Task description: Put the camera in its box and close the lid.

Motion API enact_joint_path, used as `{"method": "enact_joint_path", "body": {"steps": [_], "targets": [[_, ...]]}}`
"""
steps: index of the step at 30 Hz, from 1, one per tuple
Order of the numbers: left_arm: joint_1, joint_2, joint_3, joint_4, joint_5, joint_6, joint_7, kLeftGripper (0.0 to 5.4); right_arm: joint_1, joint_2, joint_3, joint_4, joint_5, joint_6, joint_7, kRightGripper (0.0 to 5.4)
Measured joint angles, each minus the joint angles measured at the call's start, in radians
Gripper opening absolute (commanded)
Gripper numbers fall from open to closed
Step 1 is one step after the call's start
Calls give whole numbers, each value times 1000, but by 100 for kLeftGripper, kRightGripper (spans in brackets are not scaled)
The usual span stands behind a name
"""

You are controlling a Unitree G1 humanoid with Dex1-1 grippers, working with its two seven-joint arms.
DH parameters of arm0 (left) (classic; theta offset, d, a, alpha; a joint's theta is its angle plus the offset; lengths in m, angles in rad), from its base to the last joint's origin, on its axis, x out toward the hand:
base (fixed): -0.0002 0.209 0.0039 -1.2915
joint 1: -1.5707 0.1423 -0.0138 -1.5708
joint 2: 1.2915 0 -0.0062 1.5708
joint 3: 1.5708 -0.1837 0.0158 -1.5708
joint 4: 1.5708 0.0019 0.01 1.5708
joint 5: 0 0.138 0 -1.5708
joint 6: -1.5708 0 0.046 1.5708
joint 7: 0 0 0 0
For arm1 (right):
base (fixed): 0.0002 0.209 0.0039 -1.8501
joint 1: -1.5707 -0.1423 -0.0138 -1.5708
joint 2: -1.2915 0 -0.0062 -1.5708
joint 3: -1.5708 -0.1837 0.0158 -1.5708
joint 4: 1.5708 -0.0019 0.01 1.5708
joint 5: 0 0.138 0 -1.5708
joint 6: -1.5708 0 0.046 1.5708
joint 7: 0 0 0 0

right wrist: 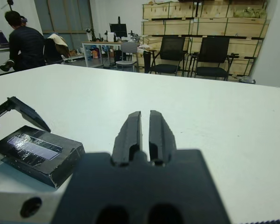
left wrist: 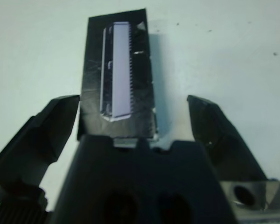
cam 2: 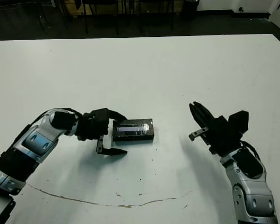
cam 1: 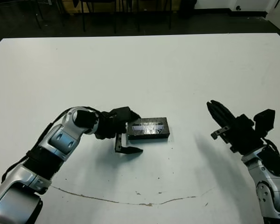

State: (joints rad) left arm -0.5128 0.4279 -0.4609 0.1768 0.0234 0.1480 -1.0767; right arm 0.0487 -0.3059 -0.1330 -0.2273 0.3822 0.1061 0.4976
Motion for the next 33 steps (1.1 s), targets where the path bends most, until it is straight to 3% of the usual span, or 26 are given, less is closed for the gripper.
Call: {"method": "enact_joint_path", "body": {"steps": [7, 12, 19, 26, 29, 33], "targets": [[6, 25, 28, -22, 15, 25, 45, 539, 1, 0, 1, 8, -1, -13, 2, 0], [61, 135, 113, -103, 0, 27, 30, 539, 7, 0, 5, -4, 0, -11, -6, 0], [97, 318, 256, -350, -120, 104, -79, 539, 8, 1, 12, -12, -2, 0, -18, 0], [98, 455, 321, -558, -201, 158, -159, 539, 8, 0, 15, -23, -5, 10, -23, 0], [123, 445, 378, -589, -221, 162, -85, 532, 8, 0, 17, -27, -7, 13, -23, 0], [223, 214, 465, -604, -243, 170, 231, 479, 8, 1, 17, -26, -10, 13, -23, 0]]}}
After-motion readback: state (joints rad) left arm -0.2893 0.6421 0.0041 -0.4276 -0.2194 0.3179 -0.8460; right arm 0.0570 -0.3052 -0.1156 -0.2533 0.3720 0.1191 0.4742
